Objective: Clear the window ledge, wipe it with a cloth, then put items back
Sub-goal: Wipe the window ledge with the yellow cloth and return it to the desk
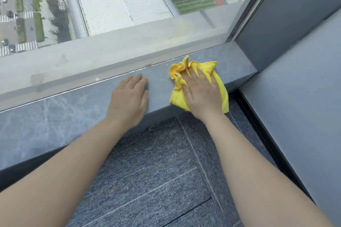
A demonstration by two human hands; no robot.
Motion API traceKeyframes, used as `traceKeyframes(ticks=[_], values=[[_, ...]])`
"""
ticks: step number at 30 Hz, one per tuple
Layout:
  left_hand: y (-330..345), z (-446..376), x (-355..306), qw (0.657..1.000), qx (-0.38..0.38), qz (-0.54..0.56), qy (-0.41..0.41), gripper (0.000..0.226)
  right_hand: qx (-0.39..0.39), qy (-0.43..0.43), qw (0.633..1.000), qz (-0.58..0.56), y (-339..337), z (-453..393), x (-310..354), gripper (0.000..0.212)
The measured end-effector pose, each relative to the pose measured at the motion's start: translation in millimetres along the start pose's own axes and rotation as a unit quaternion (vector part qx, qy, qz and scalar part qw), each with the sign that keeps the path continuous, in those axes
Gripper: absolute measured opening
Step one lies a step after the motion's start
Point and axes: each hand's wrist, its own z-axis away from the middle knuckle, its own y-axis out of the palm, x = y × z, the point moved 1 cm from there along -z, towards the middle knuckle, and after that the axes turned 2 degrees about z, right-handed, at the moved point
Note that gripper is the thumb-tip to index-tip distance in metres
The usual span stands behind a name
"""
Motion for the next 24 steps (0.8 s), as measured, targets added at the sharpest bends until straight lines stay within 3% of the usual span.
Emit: traceKeyframes(ticks=[6, 11, 14, 19, 21, 24], values=[[14.2, -18.1, -28.7, 0.999, 0.02, -0.009, 0.041, 0.074, -0.007, 0.174, 0.985, 0.003, -11.0, -21.1, -44.4, 0.057], [14.3, -23.5, -28.7, 0.999, 0.025, -0.007, 0.04, 0.076, 0.029, 0.261, 0.965, -0.024, -14.7, -56.3, -27.2, 0.06], [15.8, -25.0, -27.7, 0.999, 0.023, -0.003, 0.035, 0.076, 0.02, 0.215, 0.976, -0.015, -11.2, -62.0, -11.9, 0.058], [19.4, -35.5, -37.1, 0.999, 0.011, 0.007, 0.041, 0.073, -0.011, -0.017, 1.0, -0.002, -12.0, -36.2, -25.4, 0.045], [23.2, -41.6, -46.7, 0.998, 0.014, 0.004, 0.057, 0.07, -0.023, -0.02, 0.999, -0.011, -10.8, -27.7, -40.5, 0.044], [31.6, -55.3, -61.6, 0.997, 0.029, -0.006, 0.077, 0.071, -0.04, 0.087, 0.995, -0.008, -11.8, -29.9, -61.5, 0.048]])
